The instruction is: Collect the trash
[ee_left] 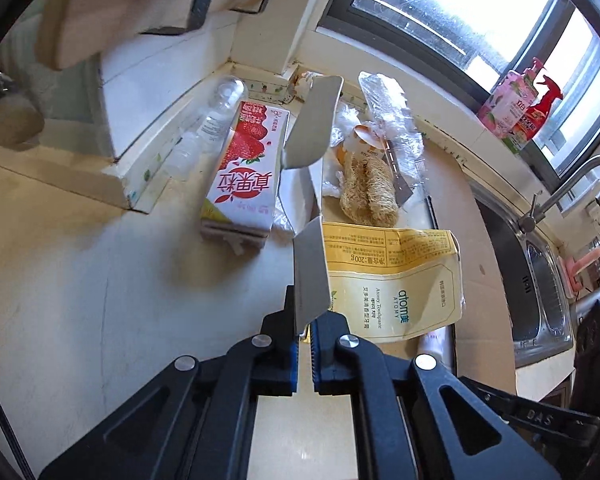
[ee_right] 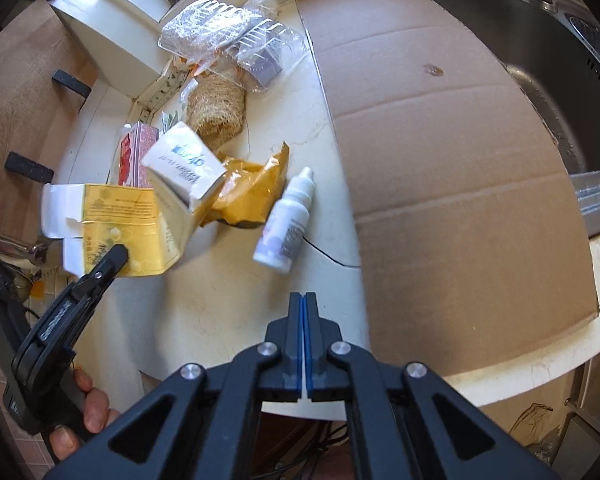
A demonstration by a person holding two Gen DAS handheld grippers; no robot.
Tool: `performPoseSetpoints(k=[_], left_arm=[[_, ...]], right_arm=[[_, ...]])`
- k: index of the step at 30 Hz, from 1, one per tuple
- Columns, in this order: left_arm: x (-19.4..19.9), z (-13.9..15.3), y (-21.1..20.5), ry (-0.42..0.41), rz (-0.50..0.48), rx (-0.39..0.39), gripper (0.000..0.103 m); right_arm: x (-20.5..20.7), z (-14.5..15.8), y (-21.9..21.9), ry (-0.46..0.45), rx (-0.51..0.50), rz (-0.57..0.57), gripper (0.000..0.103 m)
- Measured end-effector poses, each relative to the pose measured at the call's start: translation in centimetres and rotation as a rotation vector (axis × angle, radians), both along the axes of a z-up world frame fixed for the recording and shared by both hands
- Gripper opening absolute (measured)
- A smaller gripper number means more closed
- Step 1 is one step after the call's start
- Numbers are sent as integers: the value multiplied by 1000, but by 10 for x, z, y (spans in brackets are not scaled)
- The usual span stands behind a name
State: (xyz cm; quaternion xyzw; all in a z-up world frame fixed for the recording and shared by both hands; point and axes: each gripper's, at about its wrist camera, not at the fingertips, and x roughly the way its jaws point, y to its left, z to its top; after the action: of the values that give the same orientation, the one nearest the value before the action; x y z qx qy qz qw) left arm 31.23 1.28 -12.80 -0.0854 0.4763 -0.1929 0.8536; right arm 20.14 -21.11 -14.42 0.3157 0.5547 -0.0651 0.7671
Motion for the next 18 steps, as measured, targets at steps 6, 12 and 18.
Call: performPoseSetpoints(k=[6, 12, 18], left_arm=[[-35, 13, 29, -11, 56, -13, 2], [-55, 16, 56, -4, 91, -19, 2], [-61, 17, 73, -6, 119, -27, 3]], right_arm=[[-1, -8, -11, -13, 131, -78, 11], [12, 0, -19, -19, 82, -123, 34], [24, 2, -27, 27, 1, -137, 36]])
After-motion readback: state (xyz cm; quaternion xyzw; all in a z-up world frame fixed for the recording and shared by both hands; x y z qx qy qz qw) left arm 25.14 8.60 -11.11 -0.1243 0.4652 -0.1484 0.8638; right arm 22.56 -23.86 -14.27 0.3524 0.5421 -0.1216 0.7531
